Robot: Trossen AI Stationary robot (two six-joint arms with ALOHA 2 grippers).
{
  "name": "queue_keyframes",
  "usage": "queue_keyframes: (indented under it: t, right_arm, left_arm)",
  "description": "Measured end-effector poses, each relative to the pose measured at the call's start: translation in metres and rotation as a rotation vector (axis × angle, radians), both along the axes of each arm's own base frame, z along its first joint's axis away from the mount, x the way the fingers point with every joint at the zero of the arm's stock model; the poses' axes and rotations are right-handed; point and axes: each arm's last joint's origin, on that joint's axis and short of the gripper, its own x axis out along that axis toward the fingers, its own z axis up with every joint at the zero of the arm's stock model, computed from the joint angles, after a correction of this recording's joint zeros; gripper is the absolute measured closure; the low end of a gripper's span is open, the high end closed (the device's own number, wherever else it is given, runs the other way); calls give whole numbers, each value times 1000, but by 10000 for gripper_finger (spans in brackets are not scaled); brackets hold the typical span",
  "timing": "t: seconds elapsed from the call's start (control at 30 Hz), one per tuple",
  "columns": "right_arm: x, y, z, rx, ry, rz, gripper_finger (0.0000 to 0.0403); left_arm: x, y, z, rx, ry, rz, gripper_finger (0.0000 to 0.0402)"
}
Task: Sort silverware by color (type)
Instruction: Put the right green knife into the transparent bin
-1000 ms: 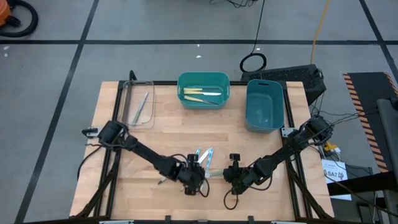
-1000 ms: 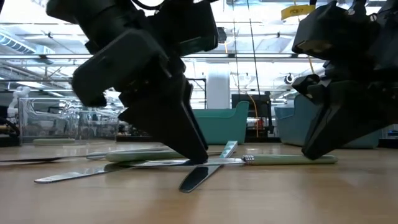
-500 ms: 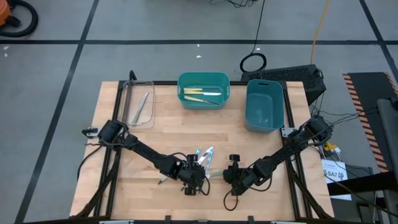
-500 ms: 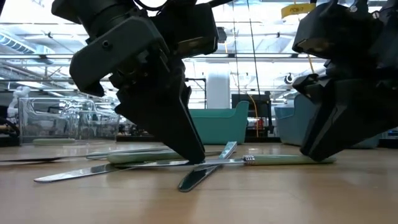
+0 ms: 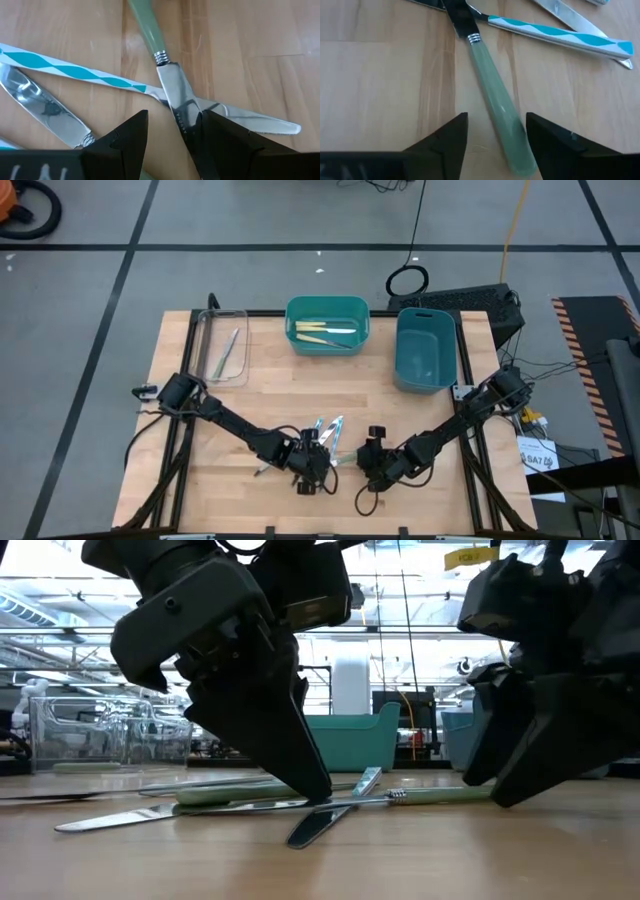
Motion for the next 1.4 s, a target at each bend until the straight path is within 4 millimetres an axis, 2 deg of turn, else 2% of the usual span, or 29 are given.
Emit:
queue_keyframes:
  t: [0.2, 0.37, 0.5, 0.63, 0.8, 1.17, 1.4]
  right_arm:
    - [-1, -5, -10, 21, 56, -22, 214]
    - [-5, -10, -23, 45, 125, -36, 272]
    - [-8, -12, -26, 38, 142, -34, 327]
    - [-8, -12, -25, 33, 141, -34, 358]
    - [-8, -11, -26, 35, 138, -31, 362]
    - [-8, -11, -26, 43, 137, -29, 363]
    - [-8, -11, -26, 46, 136, -29, 363]
  left_arm:
    - [1, 0, 2, 9, -9, -13, 204]
    - [5, -4, 17, 16, 24, -2, 204]
    - [7, -9, 30, 32, 44, 1, 204]
    - [7, -16, 37, 42, 39, -19, 204]
    - [6, -20, 34, 87, 32, -27, 204]
    - [12, -8, 10, 147, 96, 0, 204]
    - [11, -5, 10, 223, 96, 36, 209]
